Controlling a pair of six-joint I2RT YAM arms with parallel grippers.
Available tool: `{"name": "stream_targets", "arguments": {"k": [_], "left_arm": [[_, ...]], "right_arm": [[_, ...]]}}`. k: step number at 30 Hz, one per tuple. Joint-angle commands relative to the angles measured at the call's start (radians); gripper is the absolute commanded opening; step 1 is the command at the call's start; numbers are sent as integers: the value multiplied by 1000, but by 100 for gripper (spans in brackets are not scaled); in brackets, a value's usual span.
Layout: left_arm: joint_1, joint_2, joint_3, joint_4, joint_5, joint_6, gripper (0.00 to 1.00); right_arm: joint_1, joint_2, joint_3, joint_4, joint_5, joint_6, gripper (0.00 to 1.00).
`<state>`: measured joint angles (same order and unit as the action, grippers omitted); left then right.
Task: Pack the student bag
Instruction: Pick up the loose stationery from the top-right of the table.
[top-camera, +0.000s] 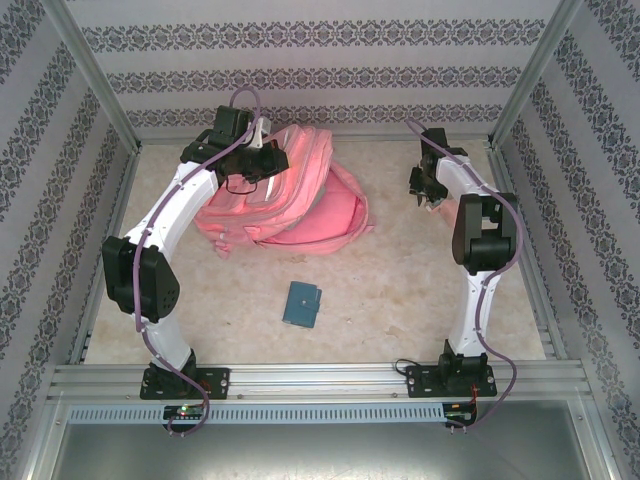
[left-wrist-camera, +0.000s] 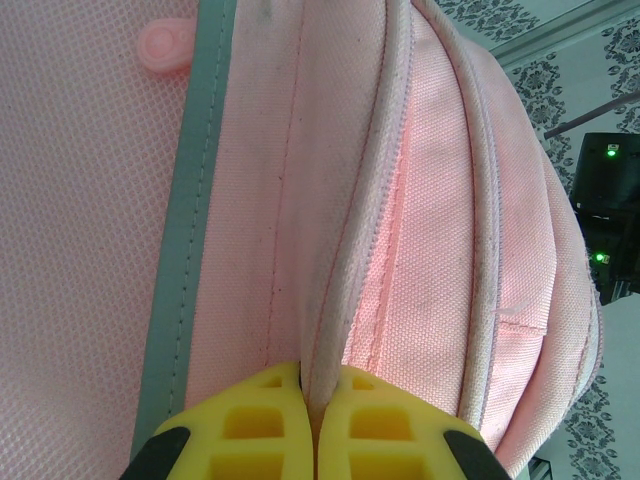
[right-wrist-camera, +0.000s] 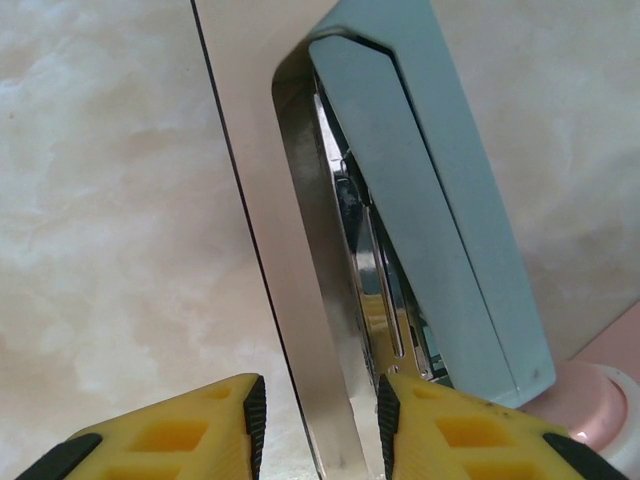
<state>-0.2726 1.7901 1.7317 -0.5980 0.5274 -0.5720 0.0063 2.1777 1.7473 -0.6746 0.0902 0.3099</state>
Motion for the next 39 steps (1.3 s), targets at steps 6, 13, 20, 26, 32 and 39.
{"name": "stream_targets", "arguments": {"k": [6,13,20,26,32,39], "left_arm": [[5,-43,54,41,60,27,2],[6,-38,63,38,60,27,3],[7,-35,68,32,59,31,3],[6,-32,63,38,58,29,3],[9,-42,40,65,26,7,3],[13,-64,-24,176,-50,-106,2]], "right_arm": [[-12,45,34,-39,-5,-26,35],[-11,76,75,-68,-29,-41,16],[4,13,33,-45,-4,-25,3],[41,-117,-26,-26,19,11,0],[113,-285,-131,-11,-2,59,0],[240,-429,-242,5,-63,163,0]]}}
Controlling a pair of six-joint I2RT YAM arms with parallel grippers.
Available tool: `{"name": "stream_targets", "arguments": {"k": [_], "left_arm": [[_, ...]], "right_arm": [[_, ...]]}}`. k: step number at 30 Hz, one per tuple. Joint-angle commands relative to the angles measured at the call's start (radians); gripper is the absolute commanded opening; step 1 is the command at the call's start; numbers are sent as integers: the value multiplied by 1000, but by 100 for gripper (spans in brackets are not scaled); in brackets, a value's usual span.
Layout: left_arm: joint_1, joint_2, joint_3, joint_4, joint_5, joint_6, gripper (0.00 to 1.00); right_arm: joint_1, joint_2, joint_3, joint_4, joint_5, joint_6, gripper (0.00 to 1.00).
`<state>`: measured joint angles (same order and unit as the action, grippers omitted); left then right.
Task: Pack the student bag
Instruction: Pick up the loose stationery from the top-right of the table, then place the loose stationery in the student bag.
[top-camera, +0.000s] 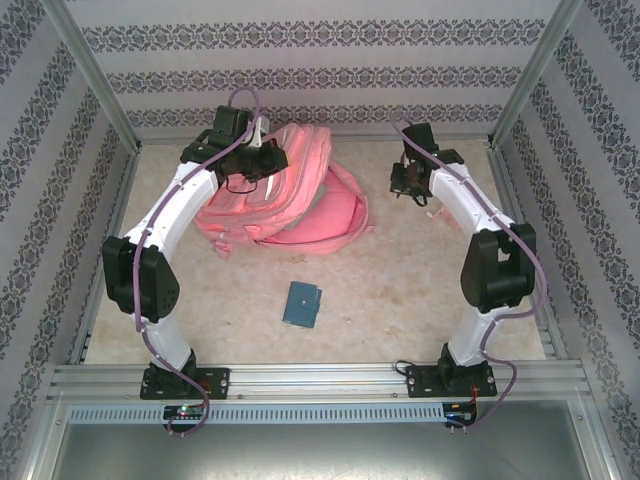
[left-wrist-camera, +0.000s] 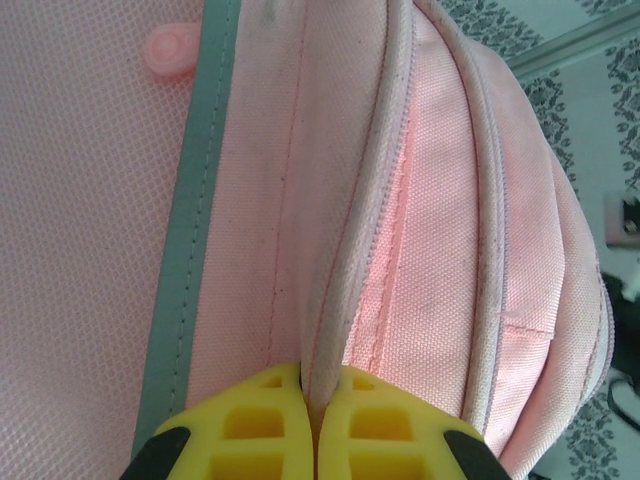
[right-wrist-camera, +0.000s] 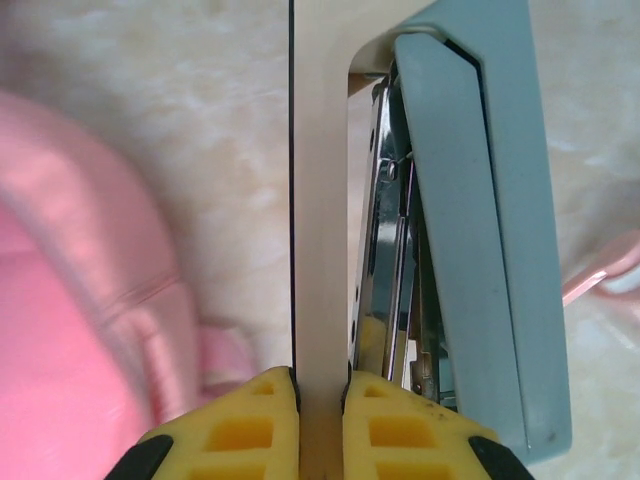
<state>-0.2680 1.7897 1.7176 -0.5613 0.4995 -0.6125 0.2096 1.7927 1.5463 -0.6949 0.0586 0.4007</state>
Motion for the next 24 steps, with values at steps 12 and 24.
{"name": "stream_targets", "arguments": {"k": [12,24], "left_arm": [[7,-78,-39,178,-72,-126,2],[8,-100,-58,178,-70,-121,3]], "right_arm": [[276,-7,-45,164,-141,364,0],[358,152,-8,258,-201,519,0]]}}
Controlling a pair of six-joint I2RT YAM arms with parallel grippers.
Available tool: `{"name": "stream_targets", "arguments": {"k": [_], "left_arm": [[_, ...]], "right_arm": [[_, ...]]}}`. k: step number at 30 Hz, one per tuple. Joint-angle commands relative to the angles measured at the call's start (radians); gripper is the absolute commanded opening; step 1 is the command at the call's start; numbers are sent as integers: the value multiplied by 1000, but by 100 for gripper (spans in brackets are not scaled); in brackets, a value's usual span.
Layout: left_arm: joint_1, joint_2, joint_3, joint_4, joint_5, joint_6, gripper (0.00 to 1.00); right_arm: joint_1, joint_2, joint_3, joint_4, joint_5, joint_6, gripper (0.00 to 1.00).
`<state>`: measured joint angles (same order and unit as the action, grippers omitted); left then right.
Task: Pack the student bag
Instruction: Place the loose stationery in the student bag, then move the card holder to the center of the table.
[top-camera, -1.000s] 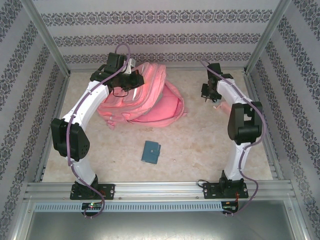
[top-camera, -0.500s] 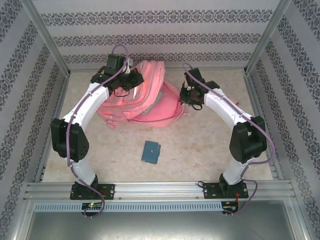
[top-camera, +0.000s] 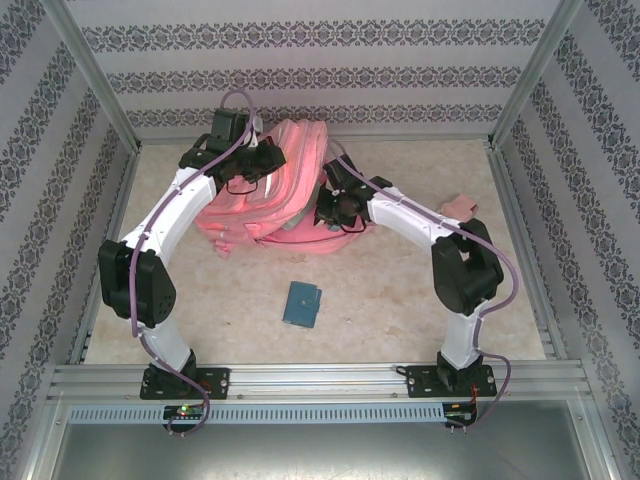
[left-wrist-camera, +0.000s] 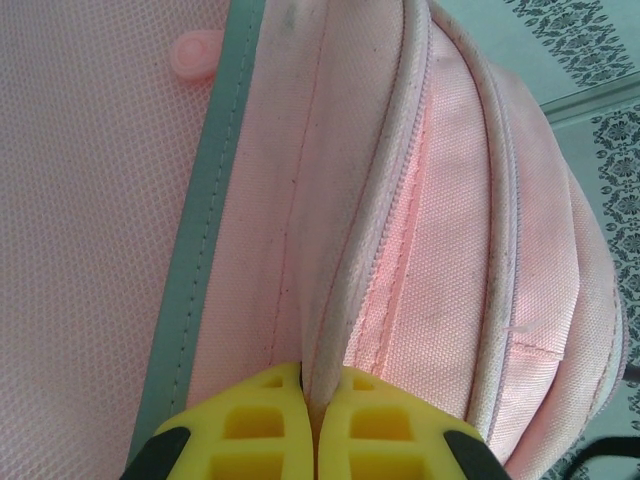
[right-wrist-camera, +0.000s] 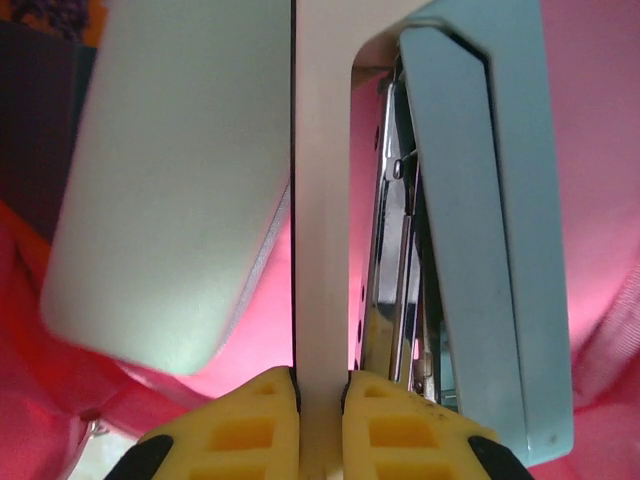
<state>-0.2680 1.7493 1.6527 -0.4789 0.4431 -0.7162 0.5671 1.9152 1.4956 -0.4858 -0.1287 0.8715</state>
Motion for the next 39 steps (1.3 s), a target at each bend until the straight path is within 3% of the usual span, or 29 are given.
{"name": "stream_targets", "arguments": {"k": [1,11,18,22,32,39], "left_arm": [[7,-60,7,96,-14,-20,3],[6,-77,-5,94,-14,-18,3],[6,-73,1,80,-8,-8,4],[6,-67,-1,78,-4,-2,5],[7,-69,25,-2,-25,89,5],[9,-77,23,-20,-10,112,5]], "right_arm": [[-1,41,49,46,-5,42,0],[-30,169,177,4,53,-11,0],[-26,130,181,21,-15,-79,51],[-20,40,107,23,-27,-120,58],[90,-200,-185,-5,23,-316,60],[261,-248,-353,27,103,-398,60]]}}
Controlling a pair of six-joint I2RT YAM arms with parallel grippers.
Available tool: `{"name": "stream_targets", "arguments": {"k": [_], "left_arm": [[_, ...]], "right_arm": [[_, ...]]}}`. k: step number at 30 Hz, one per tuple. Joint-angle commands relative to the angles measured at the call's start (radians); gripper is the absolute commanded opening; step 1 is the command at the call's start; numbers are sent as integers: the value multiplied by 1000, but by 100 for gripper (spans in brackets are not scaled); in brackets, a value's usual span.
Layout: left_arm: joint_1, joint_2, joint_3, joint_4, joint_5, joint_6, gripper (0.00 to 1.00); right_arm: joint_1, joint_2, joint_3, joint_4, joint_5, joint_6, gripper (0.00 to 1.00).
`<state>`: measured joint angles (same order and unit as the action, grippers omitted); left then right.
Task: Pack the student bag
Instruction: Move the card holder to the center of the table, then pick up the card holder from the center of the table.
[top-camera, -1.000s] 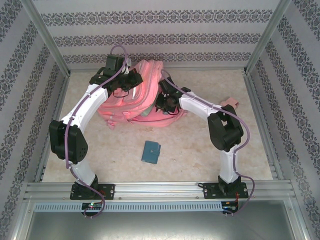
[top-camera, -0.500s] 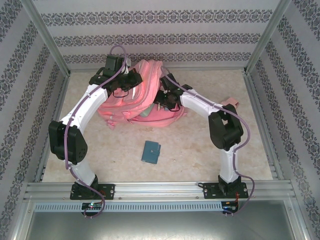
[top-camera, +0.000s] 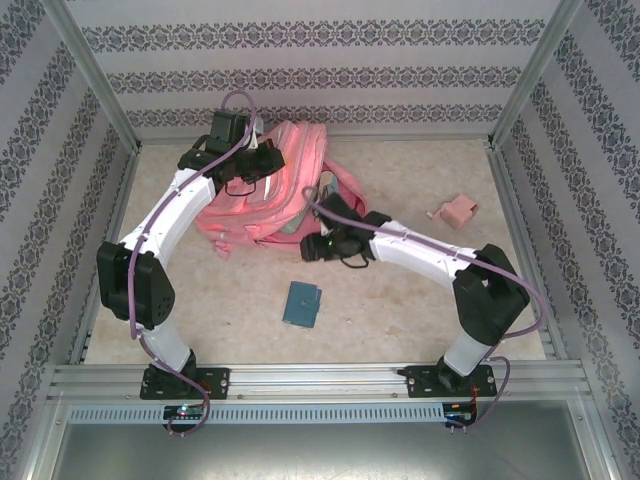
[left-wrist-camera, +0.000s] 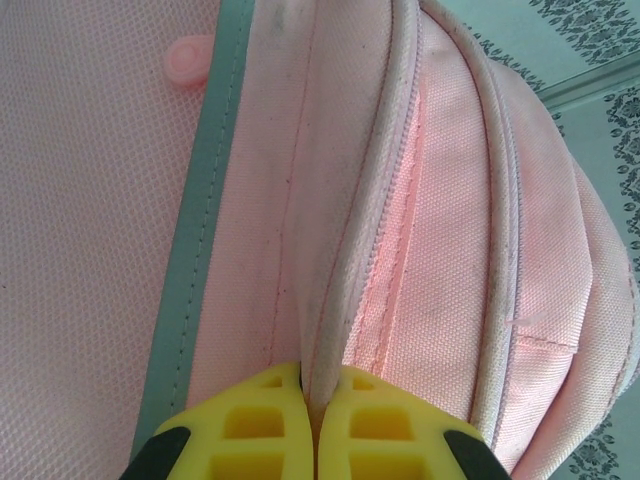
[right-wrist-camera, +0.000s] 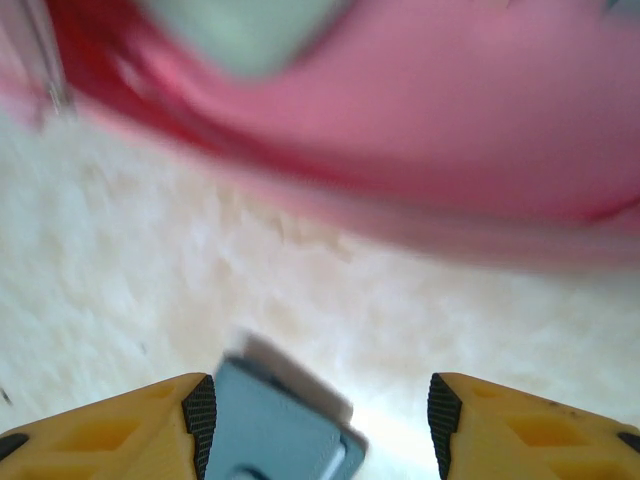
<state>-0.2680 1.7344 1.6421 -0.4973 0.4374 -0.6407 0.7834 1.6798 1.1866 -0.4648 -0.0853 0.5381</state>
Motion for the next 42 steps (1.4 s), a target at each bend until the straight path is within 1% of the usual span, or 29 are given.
{"name": "stream_targets", "arguments": {"k": [1,7,10,15,21,24,27,29,30,34,37,39,42], "left_arm": [[8,-63,32,-3,-1,33,5],[8,-68,23,-4,4,27,5],[9,-73,24,-8,3,27,5],[9,-81,28,-14,3,29,5],[7,-86,22,-14,0,29,5],[8,-86,21,-13,3,27,5],[7,-88,18,-10,3,24,5],[8,-90,15,-9,2,23,5],[8,-90,14,-8,2,23,5],[8,-91,10,-5,3,23,5],[7,-91,4,-1,2,23,5],[8,-92,2,0,4,22,5],[7,-90,1,0,4,27,5]], "right_arm": [[69,-6,-59,11,73,-69,60],[178,56,-99,33,84,-99,60],[215,84,-106,24,92,-107,60],[253,118,-137,-10,146,-119,60],[232,119,-169,-83,312,-118,60],[184,95,-181,-106,373,-136,60],[111,52,-196,-119,408,-153,61],[59,24,-206,-117,394,-168,62],[43,9,-211,-111,374,-172,64],[-5,-59,-245,-47,188,-135,72],[-31,-69,-269,-8,83,-45,73],[-44,-69,-286,8,46,22,72],[-48,-81,-310,5,58,109,72]]}}
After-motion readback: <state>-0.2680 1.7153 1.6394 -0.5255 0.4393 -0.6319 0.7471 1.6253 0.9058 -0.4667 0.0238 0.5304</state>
